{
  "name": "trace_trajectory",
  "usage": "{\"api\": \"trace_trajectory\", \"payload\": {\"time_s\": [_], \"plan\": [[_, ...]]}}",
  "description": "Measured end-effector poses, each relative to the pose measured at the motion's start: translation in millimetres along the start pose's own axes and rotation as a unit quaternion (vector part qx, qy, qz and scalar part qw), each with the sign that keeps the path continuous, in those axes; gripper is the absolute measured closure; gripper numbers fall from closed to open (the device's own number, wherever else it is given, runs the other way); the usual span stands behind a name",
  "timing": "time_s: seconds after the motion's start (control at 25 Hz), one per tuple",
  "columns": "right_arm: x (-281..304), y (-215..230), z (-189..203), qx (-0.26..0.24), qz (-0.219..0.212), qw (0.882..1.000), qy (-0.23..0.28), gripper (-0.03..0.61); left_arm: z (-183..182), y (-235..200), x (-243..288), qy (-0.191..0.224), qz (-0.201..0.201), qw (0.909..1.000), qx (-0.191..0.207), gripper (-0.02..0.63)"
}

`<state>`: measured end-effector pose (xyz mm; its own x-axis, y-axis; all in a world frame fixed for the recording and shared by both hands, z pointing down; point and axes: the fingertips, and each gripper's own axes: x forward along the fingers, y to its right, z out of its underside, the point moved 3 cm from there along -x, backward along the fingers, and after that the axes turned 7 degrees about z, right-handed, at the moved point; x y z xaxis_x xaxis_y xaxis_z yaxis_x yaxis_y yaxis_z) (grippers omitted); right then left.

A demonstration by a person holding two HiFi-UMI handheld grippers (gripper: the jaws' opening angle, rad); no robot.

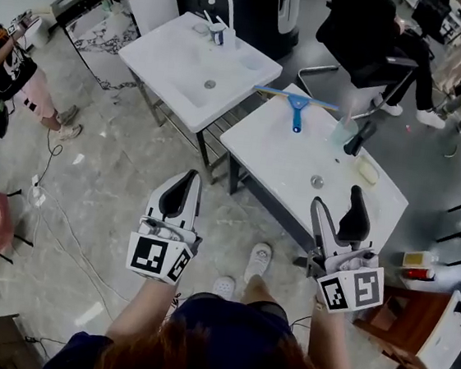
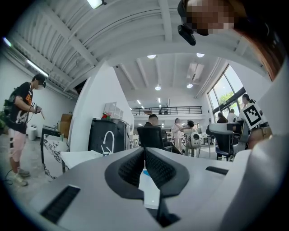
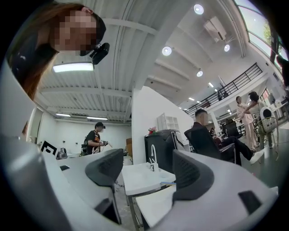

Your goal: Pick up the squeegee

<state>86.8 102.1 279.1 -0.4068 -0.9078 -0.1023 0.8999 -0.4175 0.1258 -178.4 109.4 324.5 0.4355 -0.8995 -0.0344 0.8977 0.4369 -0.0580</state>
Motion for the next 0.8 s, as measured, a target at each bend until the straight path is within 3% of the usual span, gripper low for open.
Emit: {"api": "trace_trajectory", "payload": {"time_s": [0.44, 0.8], "plan": [[99, 93, -13, 0.006, -0.045, 0.999, 0.001, 0.225, -6, -10, 115, 0.010, -0.050, 0.9987, 0.009, 0.589], [150, 151, -5, 0.009, -0.038, 0.999, -0.010, 0.207, -7, -10, 179, 0.003, -0.085, 0.9961, 0.026, 0.589]]}}
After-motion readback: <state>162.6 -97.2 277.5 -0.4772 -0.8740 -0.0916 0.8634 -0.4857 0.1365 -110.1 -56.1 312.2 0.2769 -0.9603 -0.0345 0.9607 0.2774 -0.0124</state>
